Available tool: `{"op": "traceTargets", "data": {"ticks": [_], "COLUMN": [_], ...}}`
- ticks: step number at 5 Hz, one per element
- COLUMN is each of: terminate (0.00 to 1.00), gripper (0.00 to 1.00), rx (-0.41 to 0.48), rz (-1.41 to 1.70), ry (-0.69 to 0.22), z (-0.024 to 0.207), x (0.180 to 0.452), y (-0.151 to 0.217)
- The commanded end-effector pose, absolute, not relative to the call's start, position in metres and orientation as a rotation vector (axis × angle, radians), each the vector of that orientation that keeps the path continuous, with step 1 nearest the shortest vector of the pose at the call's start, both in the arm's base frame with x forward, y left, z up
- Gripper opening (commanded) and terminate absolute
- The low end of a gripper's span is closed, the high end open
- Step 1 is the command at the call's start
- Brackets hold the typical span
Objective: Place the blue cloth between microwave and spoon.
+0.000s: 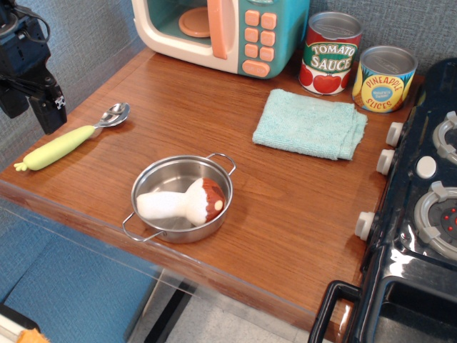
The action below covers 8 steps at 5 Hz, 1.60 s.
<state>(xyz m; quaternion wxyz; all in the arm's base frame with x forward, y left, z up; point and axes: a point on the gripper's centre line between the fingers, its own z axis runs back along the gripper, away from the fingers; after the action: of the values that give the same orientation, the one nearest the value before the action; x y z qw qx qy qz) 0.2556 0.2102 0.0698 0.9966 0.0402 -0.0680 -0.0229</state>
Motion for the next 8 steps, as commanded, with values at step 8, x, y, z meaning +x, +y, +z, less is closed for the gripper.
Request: {"op": "traceTargets", "data": {"ticks": [8], "terminate": [0.00], "gripper": [1.00], "rx": [-0.015], "rz": [-0.117], "ry": [-0.288], "z": [0.048], "x": [0.438], "y": [-0.041]}}
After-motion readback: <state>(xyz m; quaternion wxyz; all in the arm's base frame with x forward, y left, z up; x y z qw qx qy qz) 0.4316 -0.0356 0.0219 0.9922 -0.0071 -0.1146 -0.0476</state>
